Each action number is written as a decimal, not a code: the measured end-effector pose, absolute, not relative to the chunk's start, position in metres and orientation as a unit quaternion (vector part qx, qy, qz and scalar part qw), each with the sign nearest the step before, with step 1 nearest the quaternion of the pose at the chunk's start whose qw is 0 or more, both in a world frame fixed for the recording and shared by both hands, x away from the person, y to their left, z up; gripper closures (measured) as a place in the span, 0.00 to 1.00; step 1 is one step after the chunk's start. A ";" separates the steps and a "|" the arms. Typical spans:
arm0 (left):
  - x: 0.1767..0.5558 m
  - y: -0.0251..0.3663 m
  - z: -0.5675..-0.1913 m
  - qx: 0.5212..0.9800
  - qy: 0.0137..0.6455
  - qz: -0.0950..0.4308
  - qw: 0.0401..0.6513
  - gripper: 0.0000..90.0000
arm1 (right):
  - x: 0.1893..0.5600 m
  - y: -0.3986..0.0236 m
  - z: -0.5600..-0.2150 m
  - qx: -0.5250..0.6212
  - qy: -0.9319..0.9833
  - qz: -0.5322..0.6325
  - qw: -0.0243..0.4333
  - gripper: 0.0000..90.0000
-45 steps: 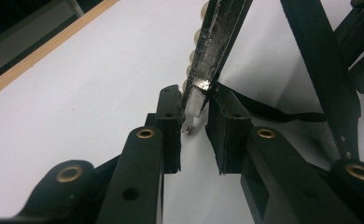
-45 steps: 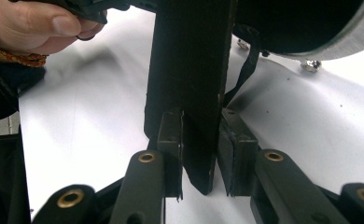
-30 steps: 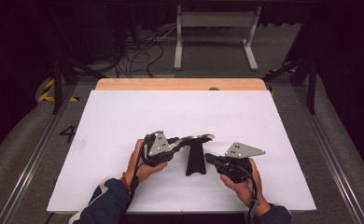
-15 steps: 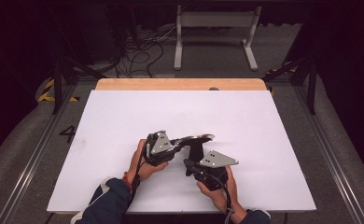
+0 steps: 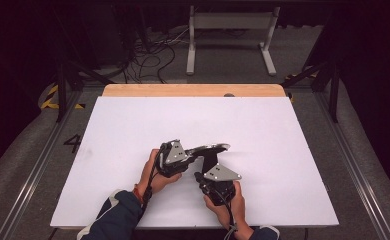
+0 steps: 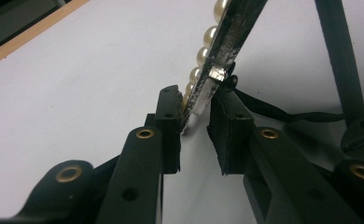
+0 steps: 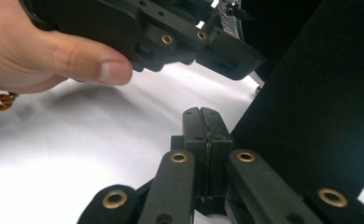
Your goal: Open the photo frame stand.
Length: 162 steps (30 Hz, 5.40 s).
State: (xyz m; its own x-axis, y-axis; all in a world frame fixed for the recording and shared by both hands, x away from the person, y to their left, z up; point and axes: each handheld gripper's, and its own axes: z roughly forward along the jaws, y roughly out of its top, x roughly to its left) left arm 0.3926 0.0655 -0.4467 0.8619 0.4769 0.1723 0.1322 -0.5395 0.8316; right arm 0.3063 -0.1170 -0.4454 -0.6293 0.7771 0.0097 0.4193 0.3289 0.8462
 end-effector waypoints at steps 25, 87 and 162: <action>0.387 0.075 -0.440 0.842 0.186 0.194 0.468 0.74 | 0.311 -0.113 -0.451 0.387 0.803 0.414 0.183 1.00; 0.393 0.055 -0.454 0.858 0.197 0.188 0.435 0.86 | 0.313 -0.120 -0.462 0.406 0.800 0.404 0.179 1.00; 0.388 0.058 -0.450 0.844 0.185 0.166 0.474 0.82 | 0.326 -0.163 -0.449 0.384 0.802 0.427 0.166 1.00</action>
State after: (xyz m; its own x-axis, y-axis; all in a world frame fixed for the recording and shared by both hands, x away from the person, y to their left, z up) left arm 0.3876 0.0577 -0.4499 0.8763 0.4702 0.1053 0.1548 -0.4816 0.8626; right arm 0.3263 -0.1630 -0.4489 -0.6500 0.7574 0.0624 0.4749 0.3406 0.8114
